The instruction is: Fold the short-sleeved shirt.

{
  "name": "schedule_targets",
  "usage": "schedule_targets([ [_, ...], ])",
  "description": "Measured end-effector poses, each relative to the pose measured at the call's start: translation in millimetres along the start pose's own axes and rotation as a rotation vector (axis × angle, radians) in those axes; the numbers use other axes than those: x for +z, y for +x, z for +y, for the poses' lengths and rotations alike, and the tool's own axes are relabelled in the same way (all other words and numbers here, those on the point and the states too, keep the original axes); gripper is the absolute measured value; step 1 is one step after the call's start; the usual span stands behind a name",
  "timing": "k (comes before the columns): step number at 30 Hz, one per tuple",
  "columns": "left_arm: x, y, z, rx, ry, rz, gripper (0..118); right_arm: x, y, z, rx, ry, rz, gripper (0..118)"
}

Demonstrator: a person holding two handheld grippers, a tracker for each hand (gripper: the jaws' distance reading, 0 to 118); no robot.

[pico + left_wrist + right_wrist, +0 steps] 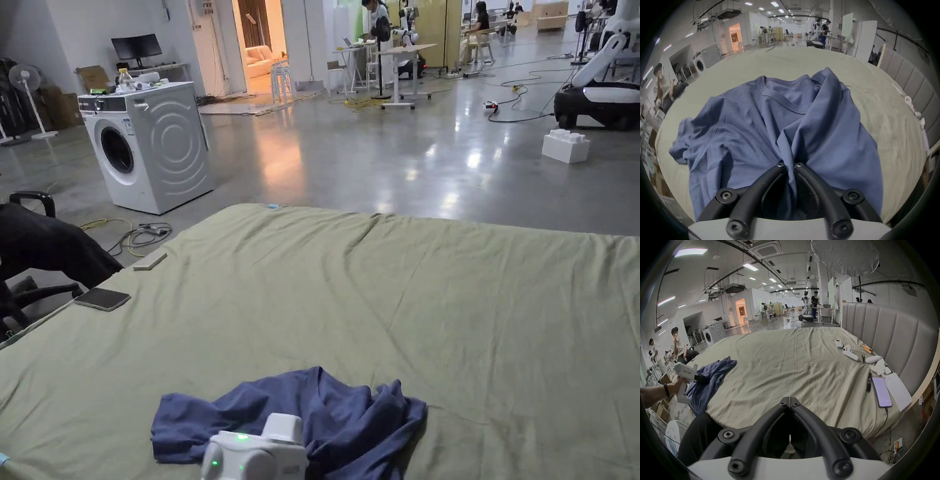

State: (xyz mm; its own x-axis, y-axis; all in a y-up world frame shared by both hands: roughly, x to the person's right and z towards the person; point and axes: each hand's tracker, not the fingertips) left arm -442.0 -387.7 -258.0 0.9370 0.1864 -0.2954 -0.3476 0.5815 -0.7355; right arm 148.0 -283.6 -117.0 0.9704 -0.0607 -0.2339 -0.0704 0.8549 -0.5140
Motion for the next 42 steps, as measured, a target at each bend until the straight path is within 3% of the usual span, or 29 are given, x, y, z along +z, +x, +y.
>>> schedule_targets([
  [3, 74.2, 2.9, 35.1, 0.170, 0.205, -0.094, 4, 8.9, 11.1, -6.0, -0.029, 0.007, 0.018, 0],
  [5, 110.5, 10.0, 55.7, 0.115, 0.276, -0.085, 4, 10.5, 19.4, -11.1, -0.058, -0.003, 0.016, 0],
  [8, 137.8, 30.2, 89.7, 0.150, 0.412, -0.139, 4, 18.9, 31.5, -19.3, -0.107, 0.008, -0.010, 0],
  [12, 147.0, 88.1, 145.0, -0.014, 0.471, -0.216, 4, 34.5, 45.5, -26.2, -0.165, 0.037, -0.034, 0],
  [15, 125.0, 162.1, 157.1, -0.159, 0.415, -0.287, 4, 45.8, 53.5, -30.6, -0.186, 0.051, -0.071, 0],
  [18, 90.5, 244.8, 130.2, -0.282, 0.330, -0.418, 4, 55.4, 62.3, -37.1, -0.220, 0.053, -0.099, 0],
  [25, 5.4, 402.6, -43.2, -0.427, -0.002, -0.702, 4, 76.8, 71.1, -55.7, -0.226, 0.017, -0.169, 0],
  [30, -13.5, 450.9, -139.7, -0.561, -0.132, -0.671, 4, 80.2, 69.8, -69.9, -0.240, -0.026, -0.176, 0],
  [31, -9.4, 452.3, -151.1, -0.545, -0.148, -0.685, 9, 78.1, 68.0, -70.8, -0.239, -0.038, -0.176, 0],
  [34, 0.4, 438.3, -146.3, -0.480, -0.202, -0.800, 84, 69.0, 62.8, -69.2, -0.226, -0.048, -0.149, 0],
  [35, 18.8, 423.5, -144.5, -0.456, -0.162, -0.826, 99, 65.3, 60.4, -66.4, -0.219, -0.042, -0.134, 0],
  [38, 66.6, 382.4, -102.0, -0.384, -0.004, -0.808, 98, 48.9, 49.9, -45.6, -0.183, 0.006, -0.074, 0],
  [42, 177.5, 299.8, -64.6, -0.354, 0.279, -0.694, 98, 39.2, 28.4, -2.6, -0.112, 0.131, 0.007, 0],
])
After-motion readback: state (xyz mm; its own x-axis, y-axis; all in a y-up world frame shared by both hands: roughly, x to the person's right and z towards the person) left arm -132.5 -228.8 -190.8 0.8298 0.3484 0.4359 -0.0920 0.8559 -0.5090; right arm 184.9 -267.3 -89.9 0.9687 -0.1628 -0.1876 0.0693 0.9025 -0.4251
